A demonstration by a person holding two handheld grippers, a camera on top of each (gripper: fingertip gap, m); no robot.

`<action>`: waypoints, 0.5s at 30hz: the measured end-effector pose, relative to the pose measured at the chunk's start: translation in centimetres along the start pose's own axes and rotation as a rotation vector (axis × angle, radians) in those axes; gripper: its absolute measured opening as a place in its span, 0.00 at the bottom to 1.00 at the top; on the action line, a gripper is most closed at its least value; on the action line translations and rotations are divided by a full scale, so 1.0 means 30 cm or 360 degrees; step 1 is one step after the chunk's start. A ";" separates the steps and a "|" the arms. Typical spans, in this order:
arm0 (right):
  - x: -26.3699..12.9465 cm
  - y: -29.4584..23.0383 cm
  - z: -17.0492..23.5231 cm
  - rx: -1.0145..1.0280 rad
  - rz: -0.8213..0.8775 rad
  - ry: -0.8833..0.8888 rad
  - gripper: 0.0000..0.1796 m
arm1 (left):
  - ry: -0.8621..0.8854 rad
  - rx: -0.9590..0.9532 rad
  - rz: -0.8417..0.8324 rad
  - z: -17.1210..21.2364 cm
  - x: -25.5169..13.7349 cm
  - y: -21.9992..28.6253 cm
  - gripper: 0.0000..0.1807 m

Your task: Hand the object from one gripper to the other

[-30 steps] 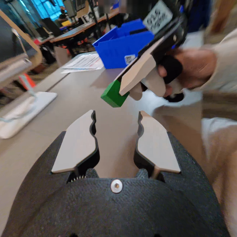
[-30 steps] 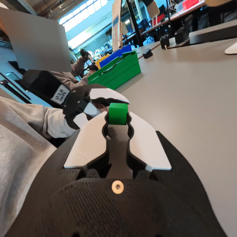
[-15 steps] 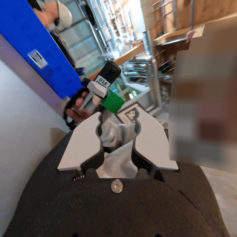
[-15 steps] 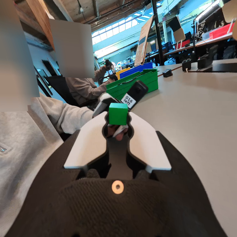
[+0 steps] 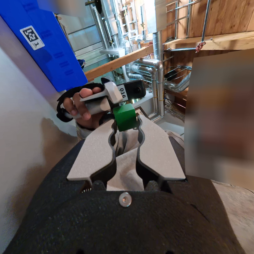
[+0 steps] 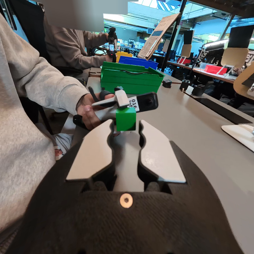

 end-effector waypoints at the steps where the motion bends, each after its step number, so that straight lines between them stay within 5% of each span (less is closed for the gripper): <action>1: 0.001 0.009 0.003 0.0053 0.0018 -0.0002 0.25 | 0.0023 0.0029 0.0006 -0.006 -0.002 0.007 0.17; 4: -0.007 0.036 -0.006 0.0272 0.0053 0.0081 0.34 | 0.0117 0.0229 -0.0081 -0.033 -0.019 0.017 0.17; 15: -0.047 0.073 -0.036 0.0993 -0.0046 0.0385 0.29 | 0.0030 0.1342 -0.0697 -0.031 -0.017 0.020 0.16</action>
Point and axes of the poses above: each gripper's, where its closed fingertips meet, x out along the fingers, z out of its underside, y = z × x across the jaws, the point moved 2 cm from there along -x, back along the fingers, and after that the axes turned 12 degrees about -x, right-handed, at the moved point
